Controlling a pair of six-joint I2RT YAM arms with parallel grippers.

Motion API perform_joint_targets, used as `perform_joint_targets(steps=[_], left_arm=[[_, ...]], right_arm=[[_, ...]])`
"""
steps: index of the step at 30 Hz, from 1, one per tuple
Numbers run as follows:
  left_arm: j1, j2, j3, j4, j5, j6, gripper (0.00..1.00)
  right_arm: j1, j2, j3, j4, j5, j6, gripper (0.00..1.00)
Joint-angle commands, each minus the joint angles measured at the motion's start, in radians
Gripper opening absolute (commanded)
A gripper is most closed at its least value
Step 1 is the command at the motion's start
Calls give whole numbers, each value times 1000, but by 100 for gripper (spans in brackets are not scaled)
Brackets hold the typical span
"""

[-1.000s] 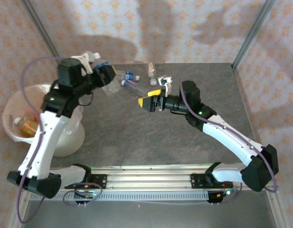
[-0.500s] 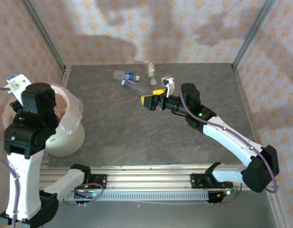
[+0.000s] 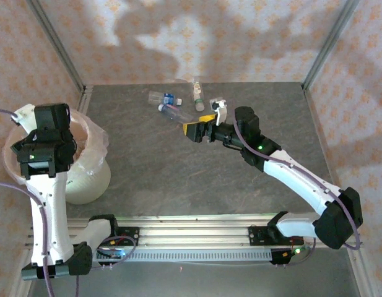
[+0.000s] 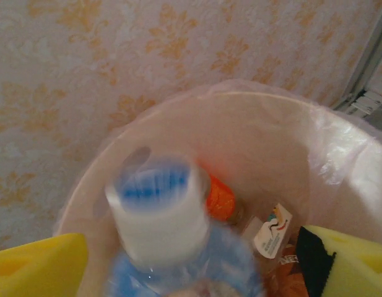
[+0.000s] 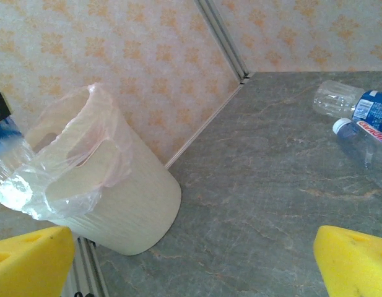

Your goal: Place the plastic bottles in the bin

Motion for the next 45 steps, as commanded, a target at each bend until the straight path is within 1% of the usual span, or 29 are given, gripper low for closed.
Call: perform_joint_targets(steps=[1,3,5,6,7,8,9,12,15,16,18,22,26,32,35,39,43,45], left_arm=[[6,-17,46,-21,80,-36,100],[6,-14,70,-18,152,-58,100],[0,-7,81,8,274,-79,99],[-12,2,85,30,342,-97,99],[-38,9,88,52,386,-113,99],[-85,26,92,73,410,-134,99],[-155,44,101,99,404,-148,99],[-405,135,153,177,316,-169,99],[-554,269,193,292,363,-182,99],[-588,318,205,324,365,-217,99],[-648,454,256,364,361,-232,99],[-664,712,374,376,375,-343,100],[-658,958,507,336,362,-465,100],[-639,1202,633,313,369,-598,100],[-628,1269,642,318,349,-644,100],[-615,1338,647,337,337,-650,100],[-610,1372,627,357,368,-651,97],[-610,1376,577,403,395,-666,95]], right_arm=[[-6,-5,13,8,63,0,99],[-10,2,15,12,79,5,99],[-12,9,19,11,104,15,99],[-16,11,20,9,115,21,99],[-17,13,19,9,128,30,99],[-21,13,18,11,141,39,99],[-25,11,14,12,155,49,99],[-36,-4,-7,17,203,77,99],[-51,-37,-39,13,244,88,99],[-54,-48,-49,8,253,89,99],[-61,-67,-68,-9,275,87,99],[-72,-139,-90,-71,310,69,99],[-78,-211,-102,-155,349,31,99],[-79,-316,-133,-239,414,-7,99],[-80,-354,-145,-271,440,-17,99],[-80,-382,-155,-299,463,-27,99],[-79,-386,-155,-311,468,-30,99],[-80,-384,-156,-308,468,-26,99]])
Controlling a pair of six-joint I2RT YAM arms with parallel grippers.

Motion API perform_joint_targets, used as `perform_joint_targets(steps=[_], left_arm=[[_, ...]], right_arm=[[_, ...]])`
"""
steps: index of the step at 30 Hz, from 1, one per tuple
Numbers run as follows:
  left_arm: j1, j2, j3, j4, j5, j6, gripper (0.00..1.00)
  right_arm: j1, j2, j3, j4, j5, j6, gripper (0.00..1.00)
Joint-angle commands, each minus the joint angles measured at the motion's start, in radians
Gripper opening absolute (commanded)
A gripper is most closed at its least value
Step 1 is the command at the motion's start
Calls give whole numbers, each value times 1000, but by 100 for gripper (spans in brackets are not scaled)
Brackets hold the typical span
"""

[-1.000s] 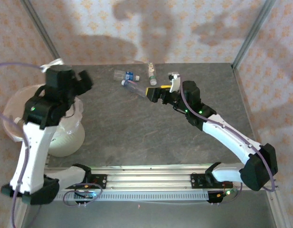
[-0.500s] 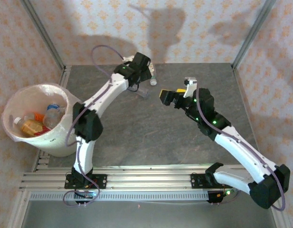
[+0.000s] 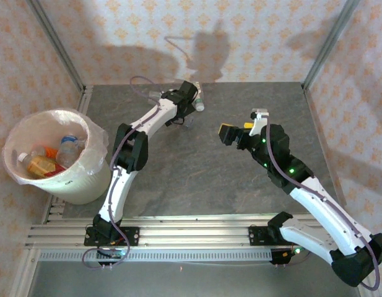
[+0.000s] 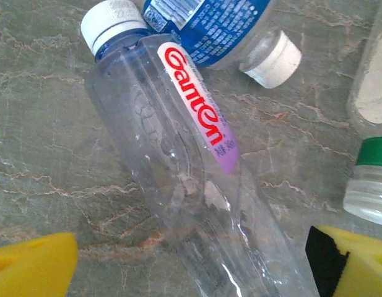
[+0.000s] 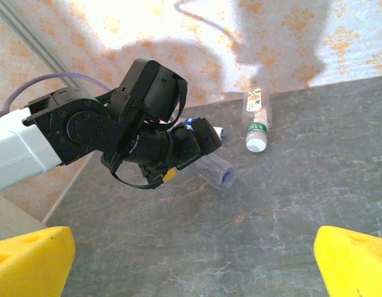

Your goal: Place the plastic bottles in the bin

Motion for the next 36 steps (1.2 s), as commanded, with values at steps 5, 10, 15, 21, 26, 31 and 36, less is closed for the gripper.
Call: perform_joint_targets(steps=[5,10,15,21,26,31,36], left_arm=[[1,44,-66,91,42,-43,91],[1,16,-174,206,69,-26,85],[-15,-68,-301,271,73,13,65],[-79,-307,-596,372,-40,56,59],[-163,-539,-795,392,-157,151,52],[-224,-746,-855,291,-275,203,45],[-226,-998,-806,172,-387,297,44]], right_arm=[[-6,-12,-14,-15,15,-1,99],[-7,-13,-20,-29,23,-7,99],[-7,-13,-20,-33,29,-7,99],[-6,-6,-39,8,29,12,99],[-6,26,-41,38,18,26,99],[-6,66,-48,84,55,49,99],[-6,103,-49,136,80,64,99]])
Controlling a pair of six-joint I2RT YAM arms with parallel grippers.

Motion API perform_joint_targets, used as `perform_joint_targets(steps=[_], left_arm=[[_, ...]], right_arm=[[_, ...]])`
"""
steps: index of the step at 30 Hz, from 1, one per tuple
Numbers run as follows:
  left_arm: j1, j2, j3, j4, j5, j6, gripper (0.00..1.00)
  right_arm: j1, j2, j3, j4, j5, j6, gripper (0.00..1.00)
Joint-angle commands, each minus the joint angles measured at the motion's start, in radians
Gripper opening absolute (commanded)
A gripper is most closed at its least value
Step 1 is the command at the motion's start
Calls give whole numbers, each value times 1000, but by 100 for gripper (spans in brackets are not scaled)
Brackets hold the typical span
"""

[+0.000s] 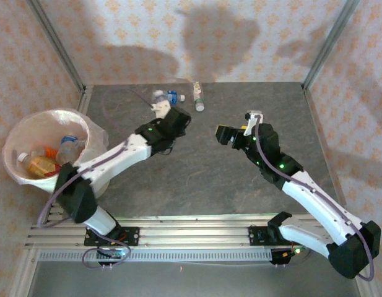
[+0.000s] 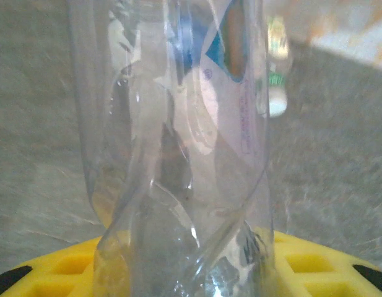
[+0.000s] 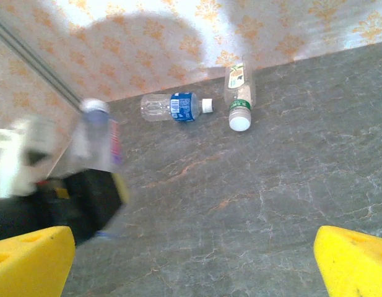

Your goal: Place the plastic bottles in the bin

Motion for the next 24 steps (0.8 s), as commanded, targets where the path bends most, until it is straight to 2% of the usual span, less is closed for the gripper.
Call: perform_joint_targets(steps=[1,4,7,12,15,16,21,24], left_arm=[[8,-158,67,-139,-185,114,44],[19,-271,152,-190,-241,216,44],[80,-367,193,-224,-285,288,44],[345,-479,185,-256,-269,260,41],[448,-519,136,-264,-332,215,42],[487,-532,115,-264,-315,181,42],[721,-576,-20,-162,-34,57,43],[808,-546,-34,-150,36,-6,43]], right_arm=[[-7,18,-2,78,44,21,99],[-7,41,2,94,47,24,99],[-6,63,4,112,43,44,99],[-7,100,9,139,20,82,99],[-5,120,25,139,4,97,99],[-6,123,29,138,1,100,99],[-8,135,39,128,-11,93,99],[-6,135,43,116,-13,86,99]])
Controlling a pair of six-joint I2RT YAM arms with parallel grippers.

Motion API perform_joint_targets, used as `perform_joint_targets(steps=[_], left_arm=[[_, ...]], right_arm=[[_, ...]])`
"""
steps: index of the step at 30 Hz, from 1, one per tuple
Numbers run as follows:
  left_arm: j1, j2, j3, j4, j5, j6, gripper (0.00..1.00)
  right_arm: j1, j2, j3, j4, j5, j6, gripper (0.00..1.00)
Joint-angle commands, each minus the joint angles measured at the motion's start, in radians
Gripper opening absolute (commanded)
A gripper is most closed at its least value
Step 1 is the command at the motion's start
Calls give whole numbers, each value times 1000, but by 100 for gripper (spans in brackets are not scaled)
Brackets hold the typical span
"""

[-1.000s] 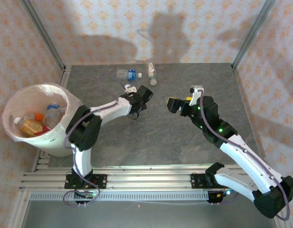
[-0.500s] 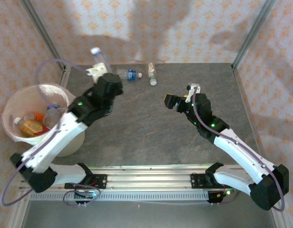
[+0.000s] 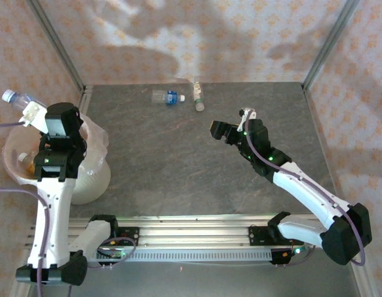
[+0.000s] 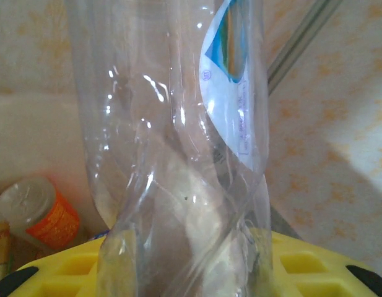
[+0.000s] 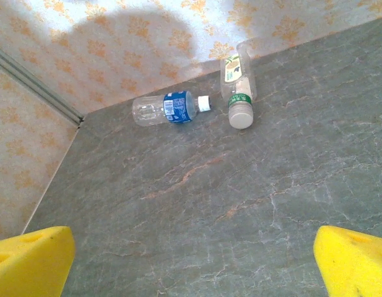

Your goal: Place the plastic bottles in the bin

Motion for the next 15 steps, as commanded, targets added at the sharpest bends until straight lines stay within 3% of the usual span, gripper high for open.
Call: perform_joint_targets(steps=[1,5,7,11,15], left_arm=[[75,35,-15,33,126,-135,46],[121,71,-18,55,150,-235,78],[123,94,20,41,147,-250,88],[122,108,71,18,161,-247,95],[123,89,56,42,252,-240,97]], right_arm=[[-5,1,34,9,-8,3,99],[-7,-3,29,1,-1,-6,99],[-6,0,28,-1,10,-19,99],[-7,22,46,-1,23,-31,99],[-8,58,70,23,16,-3,99]])
